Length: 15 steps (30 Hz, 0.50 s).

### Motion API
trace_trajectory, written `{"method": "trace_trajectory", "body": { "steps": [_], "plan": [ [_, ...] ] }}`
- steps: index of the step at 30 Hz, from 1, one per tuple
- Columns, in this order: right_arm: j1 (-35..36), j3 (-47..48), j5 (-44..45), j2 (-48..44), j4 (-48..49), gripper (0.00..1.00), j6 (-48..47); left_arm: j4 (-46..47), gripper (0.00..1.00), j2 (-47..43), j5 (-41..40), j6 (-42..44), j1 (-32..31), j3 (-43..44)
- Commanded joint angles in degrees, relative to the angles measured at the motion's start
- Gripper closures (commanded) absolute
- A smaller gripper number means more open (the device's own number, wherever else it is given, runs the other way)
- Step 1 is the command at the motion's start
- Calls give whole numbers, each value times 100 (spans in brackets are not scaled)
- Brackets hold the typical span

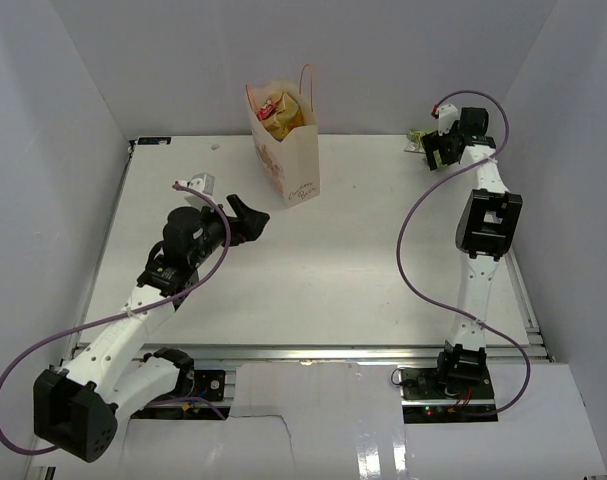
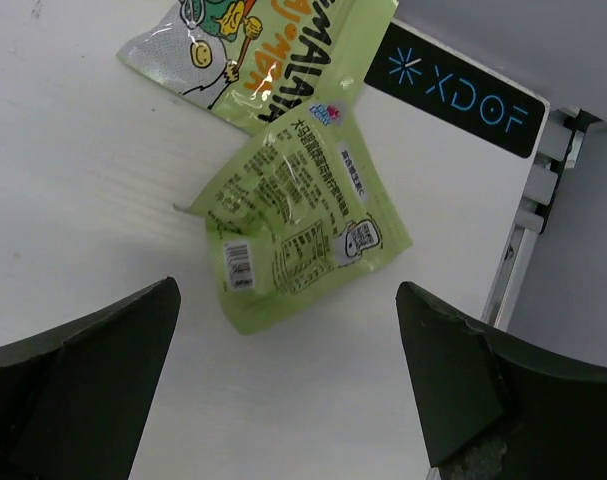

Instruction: Place the snacks into the paper bag

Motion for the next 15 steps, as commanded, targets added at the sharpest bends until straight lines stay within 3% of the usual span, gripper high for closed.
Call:
{"method": "trace_trajectory", "body": {
  "steps": [1,10,15],
  "plan": [
    [-22,382,-128,413,567,6,-26,229,3,38,215,-245,29,255],
    [-84,602,-154,958,699,20,203,273,2,338,452,-359,29,396],
    [-172,444,-391,923,594,46,273,325,2,417,523,-394,20,440]
  ]
}}
